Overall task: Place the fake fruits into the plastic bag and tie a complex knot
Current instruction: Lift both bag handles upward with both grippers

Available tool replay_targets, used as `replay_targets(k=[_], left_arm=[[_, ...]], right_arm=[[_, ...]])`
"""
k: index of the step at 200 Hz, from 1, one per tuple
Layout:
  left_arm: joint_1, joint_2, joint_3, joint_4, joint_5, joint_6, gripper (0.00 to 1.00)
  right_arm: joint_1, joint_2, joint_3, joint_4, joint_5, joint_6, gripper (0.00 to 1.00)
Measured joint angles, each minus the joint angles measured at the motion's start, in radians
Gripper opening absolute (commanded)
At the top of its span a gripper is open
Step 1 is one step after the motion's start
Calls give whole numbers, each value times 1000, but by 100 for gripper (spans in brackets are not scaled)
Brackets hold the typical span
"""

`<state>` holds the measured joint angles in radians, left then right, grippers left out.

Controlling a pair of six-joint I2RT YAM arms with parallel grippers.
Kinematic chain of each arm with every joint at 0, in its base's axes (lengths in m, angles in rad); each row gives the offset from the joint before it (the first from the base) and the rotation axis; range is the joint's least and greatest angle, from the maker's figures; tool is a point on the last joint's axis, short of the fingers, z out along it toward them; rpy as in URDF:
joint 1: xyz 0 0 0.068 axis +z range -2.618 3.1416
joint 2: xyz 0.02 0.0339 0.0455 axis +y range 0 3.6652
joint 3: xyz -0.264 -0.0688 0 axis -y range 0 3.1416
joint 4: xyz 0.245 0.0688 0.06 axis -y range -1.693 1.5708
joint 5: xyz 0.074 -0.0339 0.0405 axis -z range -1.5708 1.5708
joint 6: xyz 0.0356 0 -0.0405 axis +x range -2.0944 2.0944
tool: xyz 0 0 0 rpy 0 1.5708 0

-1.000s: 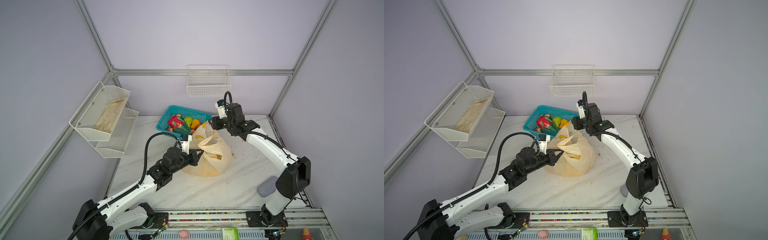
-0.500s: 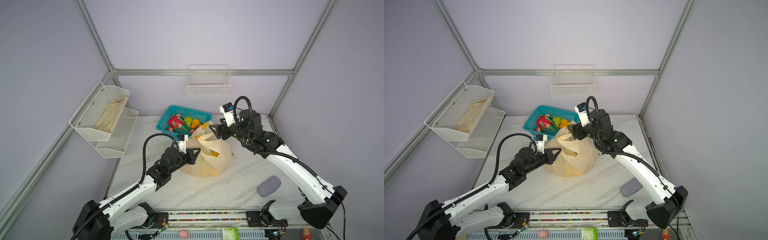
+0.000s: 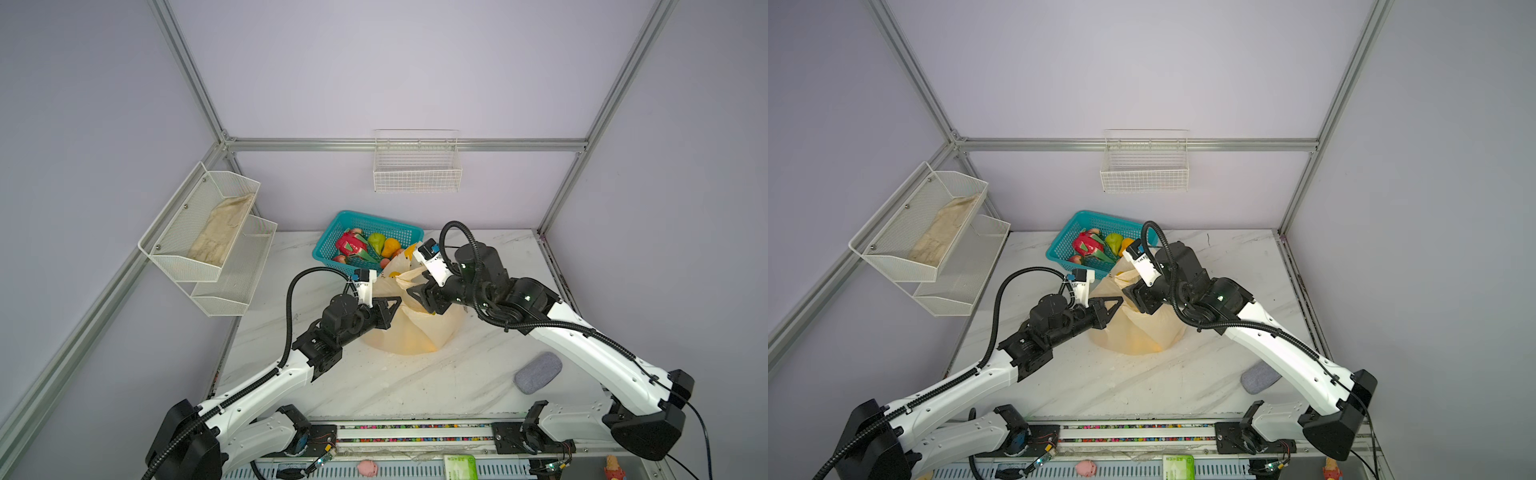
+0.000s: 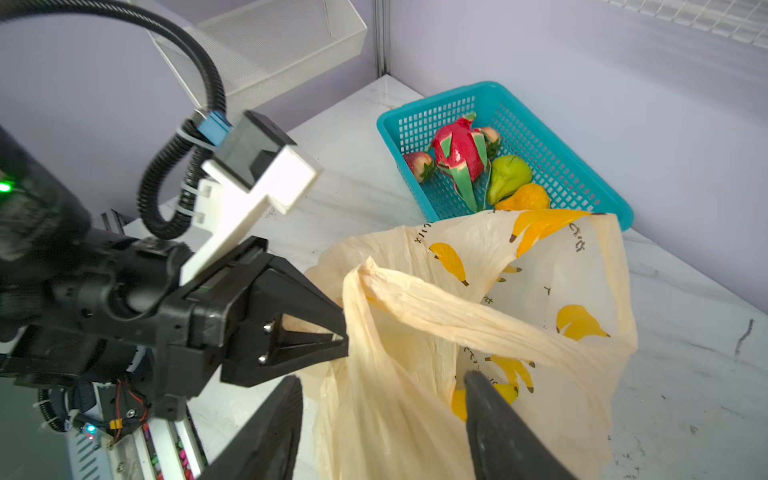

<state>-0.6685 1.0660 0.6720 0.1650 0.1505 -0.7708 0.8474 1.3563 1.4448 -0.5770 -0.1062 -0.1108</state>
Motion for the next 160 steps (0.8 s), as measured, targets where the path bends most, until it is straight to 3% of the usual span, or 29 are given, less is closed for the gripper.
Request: replay_targets(k=[13, 41, 72, 117, 131, 160], left_arm=[[0, 0, 0, -3, 1, -1, 0], [0, 0, 0, -11, 2, -1, 0], [0, 0, 0, -26, -2, -1, 0], [1, -40, -29, -24, -32, 0, 1], [1, -57, -36, -27, -41, 4, 10], [1, -103, -42, -48, -61, 39, 40]], right_arm=[[2, 38, 2, 0, 10, -13, 54], [5, 96, 2, 4, 19, -38, 25], [5, 50, -36, 72, 16, -17, 0], [-19, -143, -103, 201, 36, 35, 0], [-50, -195, -124, 245, 42, 61, 0], [-117, -283, -192, 328, 58, 117, 0]])
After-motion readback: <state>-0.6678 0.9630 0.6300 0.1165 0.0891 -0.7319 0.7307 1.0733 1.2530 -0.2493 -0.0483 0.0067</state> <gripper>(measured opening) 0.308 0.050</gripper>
